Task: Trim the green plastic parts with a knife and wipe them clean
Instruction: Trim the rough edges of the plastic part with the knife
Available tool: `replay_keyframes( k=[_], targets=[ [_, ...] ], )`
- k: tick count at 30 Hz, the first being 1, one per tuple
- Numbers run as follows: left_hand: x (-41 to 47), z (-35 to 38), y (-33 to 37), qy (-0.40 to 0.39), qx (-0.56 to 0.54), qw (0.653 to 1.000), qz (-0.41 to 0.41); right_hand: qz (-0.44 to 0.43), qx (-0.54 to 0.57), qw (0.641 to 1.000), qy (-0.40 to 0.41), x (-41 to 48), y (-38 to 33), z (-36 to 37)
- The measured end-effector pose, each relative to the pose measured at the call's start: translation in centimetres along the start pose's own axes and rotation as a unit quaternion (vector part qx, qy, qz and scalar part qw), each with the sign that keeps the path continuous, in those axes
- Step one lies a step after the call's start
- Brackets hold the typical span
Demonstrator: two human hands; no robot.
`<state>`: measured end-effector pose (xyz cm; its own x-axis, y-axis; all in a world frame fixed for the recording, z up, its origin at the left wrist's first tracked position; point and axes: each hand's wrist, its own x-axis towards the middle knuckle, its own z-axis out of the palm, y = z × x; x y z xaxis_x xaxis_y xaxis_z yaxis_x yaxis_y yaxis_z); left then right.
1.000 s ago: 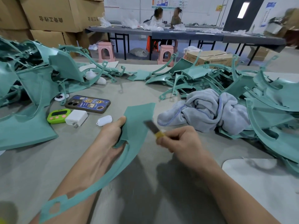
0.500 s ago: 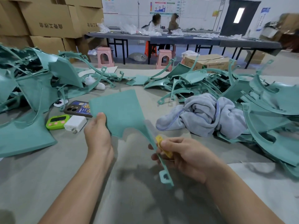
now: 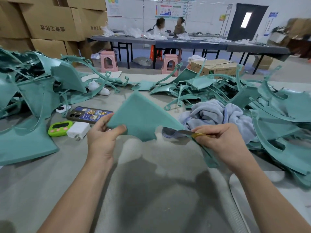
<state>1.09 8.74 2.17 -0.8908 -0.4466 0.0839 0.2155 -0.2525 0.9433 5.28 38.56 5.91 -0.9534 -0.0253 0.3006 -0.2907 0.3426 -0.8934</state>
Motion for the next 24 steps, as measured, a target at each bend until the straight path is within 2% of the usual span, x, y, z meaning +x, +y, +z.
replay_keyframes(
  k=[5,8,11,14,16,21,24],
  targets=[
    [-0.4,-0.3,-0.4,-0.003,0.211,0.97,0.124,-0.023,-0.032,0.997,0.066,0.1,0.5,0.4],
    [-1.0,-0.4,-0.1,-0.056,0.324,0.924,0.194,-0.03,-0.04,0.994,0.094,0.1,0.8,0.9],
    [-2.4,0.2,-0.2,-0.13,0.362,0.89,0.245,-0.007,-0.029,0.988,0.151,0.1,1.4,1.3],
    [-3.6,1.2,-0.8,-0.175,0.38,0.845,0.334,-0.029,-0.04,0.972,0.231,-0.4,1.3,1.9],
    [-3.7,1.5,-1.2,-0.179,0.379,0.833,0.361,-0.052,-0.049,0.973,0.22,-1.0,0.8,2.8],
    [-3.7,1.4,-1.6,-0.167,0.35,0.848,0.362,-0.065,-0.025,0.992,0.101,-2.5,-1.0,5.9],
    [-3.7,1.3,-1.7,-0.171,0.355,0.85,0.349,-0.07,-0.048,0.995,0.05,-3.2,-1.5,6.8]
  ],
)
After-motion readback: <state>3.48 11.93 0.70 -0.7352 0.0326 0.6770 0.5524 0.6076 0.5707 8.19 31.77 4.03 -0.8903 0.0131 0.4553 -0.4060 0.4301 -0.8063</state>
